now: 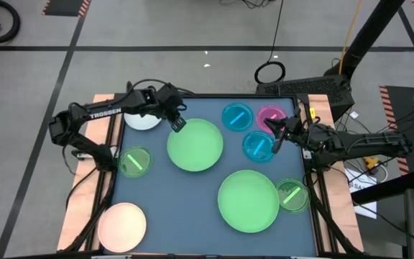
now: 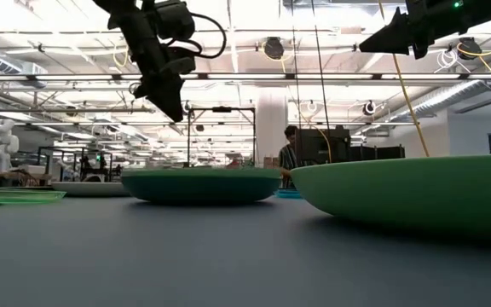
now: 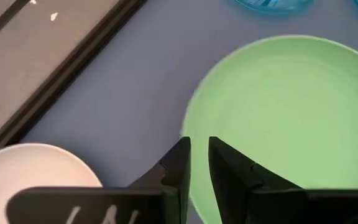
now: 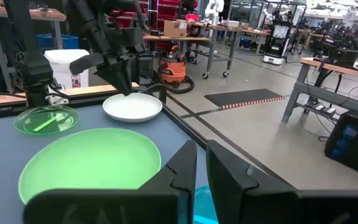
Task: Stack plastic plates
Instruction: Stack the green plate on top of the green plate
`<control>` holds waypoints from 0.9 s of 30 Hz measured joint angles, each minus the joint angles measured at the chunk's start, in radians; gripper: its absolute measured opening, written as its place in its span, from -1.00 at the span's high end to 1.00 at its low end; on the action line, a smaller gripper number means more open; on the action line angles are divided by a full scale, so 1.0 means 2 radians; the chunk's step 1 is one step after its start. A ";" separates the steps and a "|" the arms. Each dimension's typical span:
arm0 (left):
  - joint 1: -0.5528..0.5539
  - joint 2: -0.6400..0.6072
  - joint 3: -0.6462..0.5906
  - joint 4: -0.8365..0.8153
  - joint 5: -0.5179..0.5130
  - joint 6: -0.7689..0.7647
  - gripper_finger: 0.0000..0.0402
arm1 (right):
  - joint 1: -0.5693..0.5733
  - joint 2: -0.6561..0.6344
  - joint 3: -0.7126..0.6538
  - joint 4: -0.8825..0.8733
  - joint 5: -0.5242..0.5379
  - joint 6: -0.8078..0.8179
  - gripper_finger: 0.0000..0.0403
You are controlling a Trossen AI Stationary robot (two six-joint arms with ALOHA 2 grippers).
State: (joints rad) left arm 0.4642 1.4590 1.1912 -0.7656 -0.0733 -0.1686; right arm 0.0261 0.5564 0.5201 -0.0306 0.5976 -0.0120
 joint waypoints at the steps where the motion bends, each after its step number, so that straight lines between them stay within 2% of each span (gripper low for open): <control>1: -0.006 0.000 0.000 -0.009 0.008 -0.006 0.68 | 0.000 0.000 0.000 -0.001 0.000 0.000 0.84; 3: -0.021 -0.001 0.000 -0.039 0.042 -0.020 0.68 | 0.000 0.000 0.000 -0.001 0.000 0.000 0.84; 7: -0.079 -0.004 0.016 -0.180 0.140 -0.053 0.68 | 0.000 0.000 0.000 -0.001 0.000 0.000 0.84; 9: -0.134 -0.004 0.017 -0.241 0.174 -0.073 0.68 | 0.000 0.000 0.000 -0.002 0.000 -0.001 0.84; 12: -0.231 -0.004 0.015 -0.292 0.181 -0.089 0.68 | 0.000 0.000 0.000 -0.002 0.000 -0.001 0.84; 17: -0.400 -0.003 -0.013 -0.286 0.194 -0.115 0.68 | 0.000 0.000 0.000 -0.002 0.001 -0.002 0.84; 20: -0.481 -0.003 -0.028 -0.246 0.212 -0.153 0.68 | 0.000 0.000 0.000 -0.002 0.001 -0.002 0.84; 23: -0.534 -0.003 -0.046 -0.179 0.190 -0.201 0.68 | 0.000 0.000 0.000 -0.002 0.001 -0.004 0.84; 27: -0.565 0.004 -0.083 -0.118 0.164 -0.257 0.68 | 0.000 0.000 0.000 -0.002 0.001 -0.005 0.84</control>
State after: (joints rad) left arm -0.6654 1.4671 1.0244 -1.0015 0.2538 -0.6816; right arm 0.0257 0.5564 0.5201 -0.0346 0.6002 -0.0227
